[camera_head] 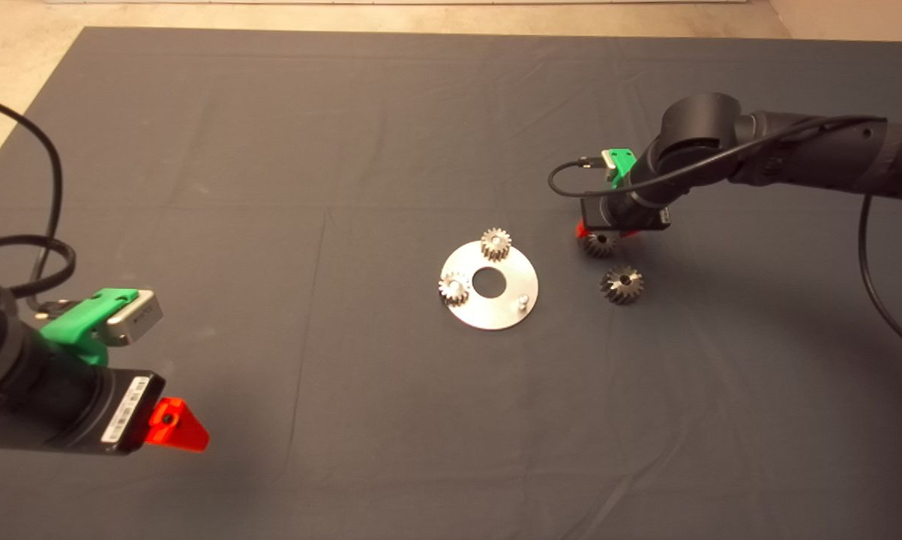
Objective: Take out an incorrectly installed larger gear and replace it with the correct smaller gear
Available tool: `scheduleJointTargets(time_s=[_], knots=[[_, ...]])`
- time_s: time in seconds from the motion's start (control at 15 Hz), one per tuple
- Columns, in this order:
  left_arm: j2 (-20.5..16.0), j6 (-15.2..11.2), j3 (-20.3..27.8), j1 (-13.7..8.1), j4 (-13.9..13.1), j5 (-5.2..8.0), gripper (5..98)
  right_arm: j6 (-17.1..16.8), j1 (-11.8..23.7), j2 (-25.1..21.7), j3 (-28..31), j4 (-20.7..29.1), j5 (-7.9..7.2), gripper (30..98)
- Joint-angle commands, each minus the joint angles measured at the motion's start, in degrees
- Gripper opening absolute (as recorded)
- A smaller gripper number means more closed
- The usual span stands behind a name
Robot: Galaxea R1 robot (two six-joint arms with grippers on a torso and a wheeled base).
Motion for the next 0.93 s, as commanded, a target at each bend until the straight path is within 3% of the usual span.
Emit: scheduleJointTargets(time_s=[0.0,0.53,0.67,0.87], knots=[[-0.01,0.31,0.26,-0.05,0.35,5.59,98.2,-0.16,1.29,0.10,0.38,1.07,-0.22,60.7],[-0.01,0.31,0.26,-0.05,0.35,5.51,98.2,0.25,1.20,0.39,0.64,1.16,-0.95,60.7],[-0.01,0.31,0.26,-0.05,0.35,5.59,98.2,0.28,1.20,0.62,0.70,1.16,-1.36,55.3],[0.08,0.31,0.17,-0.05,0.35,5.59,98.2,0.28,1.11,0.89,0.82,1.25,-1.66,55.3]])
